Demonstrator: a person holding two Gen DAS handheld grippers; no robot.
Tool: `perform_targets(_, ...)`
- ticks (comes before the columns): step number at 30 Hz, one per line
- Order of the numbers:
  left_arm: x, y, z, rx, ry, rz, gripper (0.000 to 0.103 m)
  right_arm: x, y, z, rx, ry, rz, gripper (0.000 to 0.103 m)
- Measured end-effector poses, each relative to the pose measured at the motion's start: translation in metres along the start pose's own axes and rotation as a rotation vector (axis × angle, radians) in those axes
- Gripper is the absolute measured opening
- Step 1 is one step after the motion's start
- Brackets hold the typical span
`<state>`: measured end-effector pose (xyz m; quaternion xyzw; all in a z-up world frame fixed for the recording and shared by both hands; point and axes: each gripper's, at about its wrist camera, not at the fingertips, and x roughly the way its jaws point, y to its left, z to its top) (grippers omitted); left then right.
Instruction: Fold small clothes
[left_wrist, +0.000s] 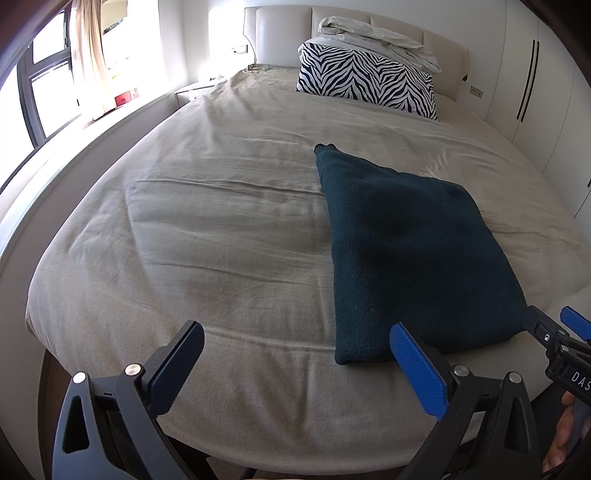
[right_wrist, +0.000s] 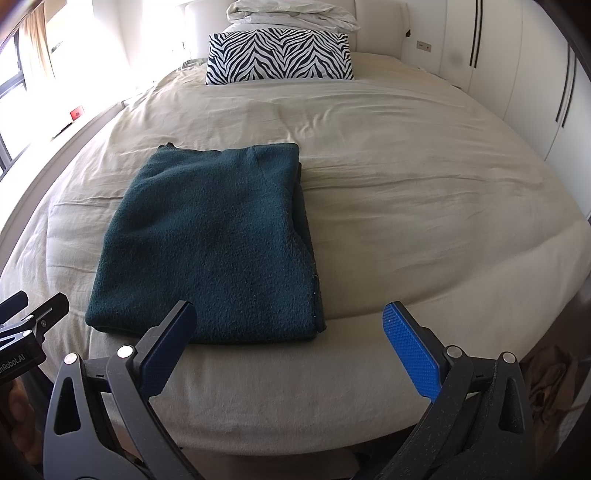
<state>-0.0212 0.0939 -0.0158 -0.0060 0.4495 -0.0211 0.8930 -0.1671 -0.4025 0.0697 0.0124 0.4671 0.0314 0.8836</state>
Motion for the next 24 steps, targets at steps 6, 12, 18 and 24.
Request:
perform_targets(6, 0.0005, 0.0008, -0.0005, 0.001, 0.003, -0.003, 0.103, 0.0002, 0.0004, -0.0017, 0.002, 0.001, 0.002, 0.103)
perform_targets(12, 0.0017, 0.0012, -0.0015, 0.004, 0.006, -0.005, 0.103, 0.0001, 0.0011, -0.0032, 0.002, 0.004, 0.002, 0.103)
perform_targets(18, 0.0051, 0.0023, -0.0014, 0.011, 0.011, -0.008, 0.103, 0.0001, 0.0013, -0.0037, 0.002, 0.005, 0.004, 0.103)
perform_targets(24, 0.0060, 0.0020, -0.0016, 0.017, 0.007, 0.000, 0.103, -0.0008, 0.0026, -0.0087, 0.006, 0.010, 0.005, 0.103)
